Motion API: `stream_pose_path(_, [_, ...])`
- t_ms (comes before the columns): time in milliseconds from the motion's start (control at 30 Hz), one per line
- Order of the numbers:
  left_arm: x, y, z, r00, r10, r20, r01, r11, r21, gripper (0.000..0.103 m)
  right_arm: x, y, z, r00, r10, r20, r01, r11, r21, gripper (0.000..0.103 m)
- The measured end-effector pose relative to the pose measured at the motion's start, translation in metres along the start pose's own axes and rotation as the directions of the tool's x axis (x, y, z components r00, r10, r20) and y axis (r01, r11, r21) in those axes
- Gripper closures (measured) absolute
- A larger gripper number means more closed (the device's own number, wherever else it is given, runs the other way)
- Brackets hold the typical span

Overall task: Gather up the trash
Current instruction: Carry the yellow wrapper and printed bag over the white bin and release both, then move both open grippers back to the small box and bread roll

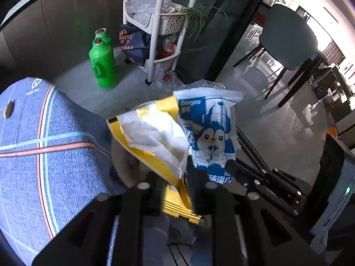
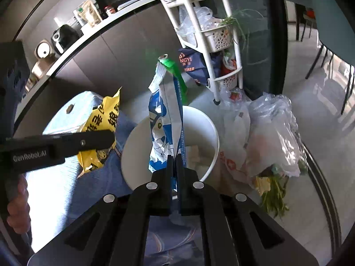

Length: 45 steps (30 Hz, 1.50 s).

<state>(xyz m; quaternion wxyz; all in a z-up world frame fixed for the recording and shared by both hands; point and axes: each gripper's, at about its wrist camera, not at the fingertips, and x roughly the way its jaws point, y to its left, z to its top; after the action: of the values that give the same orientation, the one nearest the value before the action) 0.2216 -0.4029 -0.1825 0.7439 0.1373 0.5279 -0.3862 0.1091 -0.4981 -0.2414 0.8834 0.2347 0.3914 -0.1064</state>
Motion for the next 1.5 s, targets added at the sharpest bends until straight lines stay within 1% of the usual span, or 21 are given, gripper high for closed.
stream_pose_path(33, [0.001,0.002,0.001,1.000,0.010,0.008,-0.010,1.000,-0.007,0.058,0.004,0.000,0.000,1.000,-0.007,-0.002,0.007,1.000,-0.013,0.096])
stream_pose_path(67, [0.000,0.004,0.002,0.999,0.022,0.023,-0.022,1.000,-0.019,0.050,0.006,0.001,0.000,1.000,-0.008,-0.007,0.008,1.000,-0.022,0.084])
stream_pose_path(100, [-0.001,0.006,0.003,0.999,0.022,0.032,-0.021,0.999,-0.027,0.050,0.008,0.001,-0.002,1.000,-0.013,-0.006,0.013,1.000,-0.028,0.077])
stream_pose_path(133, [-0.001,0.008,0.004,0.999,0.016,0.036,-0.015,0.999,-0.034,0.049,0.008,0.001,-0.002,1.000,-0.017,0.000,0.018,0.999,-0.033,0.068])
stream_pose_path(167, [-0.002,0.010,0.005,0.999,0.012,0.040,-0.011,0.999,-0.041,0.043,0.007,0.001,-0.003,1.000,-0.021,0.009,0.021,0.999,-0.038,0.058])
stream_pose_path(200, [-0.005,0.012,0.005,0.998,0.018,0.053,-0.015,0.999,-0.051,0.039,0.006,0.000,-0.003,1.000,-0.018,0.018,0.019,0.999,-0.044,0.054])
stream_pose_path(233, [-0.009,0.013,0.005,0.997,0.022,0.068,-0.018,0.998,-0.057,0.036,0.004,0.000,-0.002,1.000,-0.014,0.022,0.015,0.999,-0.048,0.048])
stream_pose_path(267, [-0.012,0.014,0.005,0.996,0.024,0.082,-0.019,0.998,-0.060,0.031,0.002,0.000,-0.001,0.999,-0.013,0.031,0.015,0.998,-0.055,0.039])
stream_pose_path(300, [-0.017,0.014,0.005,0.994,0.030,0.101,-0.024,0.998,-0.065,0.028,-0.002,0.002,0.000,0.999,-0.019,0.051,0.022,0.997,-0.069,0.034])
stream_pose_path(333, [-0.020,0.014,0.006,0.993,0.038,0.113,-0.030,0.997,-0.070,0.020,-0.005,0.003,0.000,0.998,-0.021,0.061,0.026,0.997,-0.080,0.020])
stream_pose_path(367, [-0.024,0.014,0.005,0.990,0.047,0.129,-0.038,0.997,-0.074,0.013,-0.007,0.004,0.001,0.997,-0.019,0.069,0.025,0.996,-0.088,0.011])
stream_pose_path(400, [-0.030,0.013,0.005,0.987,0.059,0.148,-0.047,0.996,-0.078,0.011,-0.010,0.006,0.002,0.997,-0.014,0.077,0.021,0.995,-0.093,0.008])
stream_pose_path(433, [-0.037,0.011,0.002,0.985,0.068,0.162,-0.056,0.995,-0.081,0.006,-0.012,0.007,0.002,0.997,-0.016,0.081,0.023,0.995,-0.096,0.009])
stream_pose_path(467, [-0.043,0.011,0.000,0.981,0.080,0.175,-0.066,0.994,-0.087,0.004,-0.013,0.009,0.003,0.997,-0.018,0.081,0.026,0.995,-0.098,0.009])
stream_pose_path(533, [-0.052,0.011,-0.002,0.977,0.096,0.192,-0.078,0.992,-0.098,0.004,-0.017,0.013,0.003,0.997,-0.024,0.079,0.032,0.994,-0.102,0.009])
stream_pose_path(733, [-0.081,0.015,-0.015,0.969,0.113,0.218,-0.086,0.988,-0.130,0.004,-0.033,0.026,0.003,0.997,-0.018,0.081,0.026,0.995,-0.101,0.009])
stream_pose_path(967, [-0.122,0.026,-0.038,0.956,0.149,0.251,-0.104,0.977,-0.186,0.004,-0.063,0.053,0.005,0.993,0.004,0.116,0.012,0.990,-0.138,0.009])
stream_pose_path(1267, [-0.177,0.051,-0.067,0.931,0.228,0.287,-0.146,0.949,-0.280,0.004,-0.097,0.103,0.006,0.989,0.050,0.141,-0.017,0.975,-0.222,0.009])
stream_pose_path(1367, [-0.195,0.064,-0.077,0.919,0.251,0.305,-0.152,0.937,-0.315,0.004,-0.104,0.120,0.006,0.987,0.066,0.149,-0.026,0.966,-0.257,0.009])
stream_pose_path(1500, [-0.212,0.086,-0.091,0.908,0.278,0.312,-0.159,0.921,-0.357,0.004,-0.110,0.143,0.005,0.985,0.092,0.143,-0.046,0.953,-0.298,0.009])
